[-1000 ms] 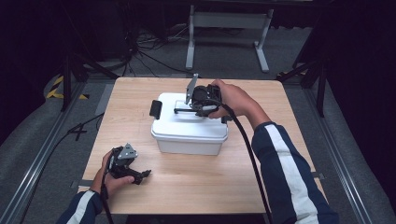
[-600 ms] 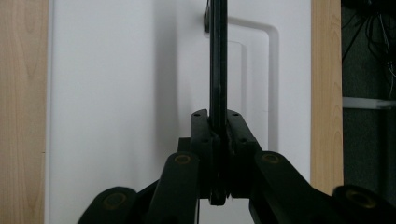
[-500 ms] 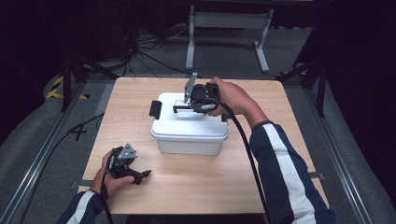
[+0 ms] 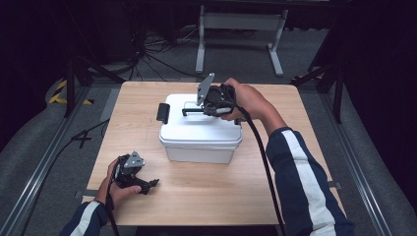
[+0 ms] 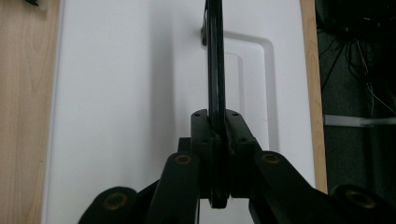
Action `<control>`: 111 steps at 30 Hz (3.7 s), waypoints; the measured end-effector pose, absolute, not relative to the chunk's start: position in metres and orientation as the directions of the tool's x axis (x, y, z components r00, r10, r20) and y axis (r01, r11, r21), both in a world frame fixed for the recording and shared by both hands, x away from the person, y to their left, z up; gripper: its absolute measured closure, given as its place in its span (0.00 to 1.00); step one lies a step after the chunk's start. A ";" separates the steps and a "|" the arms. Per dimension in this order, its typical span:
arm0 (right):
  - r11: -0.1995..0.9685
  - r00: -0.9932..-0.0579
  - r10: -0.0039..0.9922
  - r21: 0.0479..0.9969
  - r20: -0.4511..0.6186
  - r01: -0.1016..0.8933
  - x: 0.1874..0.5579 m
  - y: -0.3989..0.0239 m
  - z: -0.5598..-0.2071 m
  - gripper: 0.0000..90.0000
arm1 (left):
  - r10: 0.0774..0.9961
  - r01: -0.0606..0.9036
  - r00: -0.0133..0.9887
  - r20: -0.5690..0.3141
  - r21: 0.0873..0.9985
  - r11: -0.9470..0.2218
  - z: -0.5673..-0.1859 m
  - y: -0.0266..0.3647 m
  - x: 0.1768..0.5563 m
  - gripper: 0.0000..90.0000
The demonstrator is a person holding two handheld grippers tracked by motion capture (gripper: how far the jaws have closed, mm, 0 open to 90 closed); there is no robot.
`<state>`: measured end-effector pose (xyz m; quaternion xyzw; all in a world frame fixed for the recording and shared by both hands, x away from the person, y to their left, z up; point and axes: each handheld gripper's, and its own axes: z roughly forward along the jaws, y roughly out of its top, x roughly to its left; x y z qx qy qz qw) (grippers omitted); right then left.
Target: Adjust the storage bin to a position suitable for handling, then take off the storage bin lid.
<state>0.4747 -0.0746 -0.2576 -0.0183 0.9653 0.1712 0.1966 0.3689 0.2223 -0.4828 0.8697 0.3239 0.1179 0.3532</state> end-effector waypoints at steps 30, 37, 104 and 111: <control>0.905 -0.896 0.120 0.417 -0.428 -0.078 0.454 -0.167 -0.233 0.94 | 0.643 0.479 0.765 -0.023 0.689 -0.545 -0.482 0.224 0.367 0.01; 0.910 -0.890 0.147 0.412 -0.431 -0.050 0.449 -0.196 -0.233 0.94 | 0.643 0.476 0.765 -0.020 0.689 -0.546 -0.482 0.225 0.367 0.02; 0.846 -0.856 0.410 0.482 -0.316 0.227 0.455 -0.334 -0.315 0.94 | 0.643 0.476 0.766 -0.020 0.689 -0.546 -0.483 0.225 0.367 0.01; 0.851 -0.865 0.404 0.468 -0.297 0.236 0.460 -0.327 -0.331 0.94 | 0.642 0.474 0.766 -0.017 0.691 -0.547 -0.483 0.225 0.367 0.01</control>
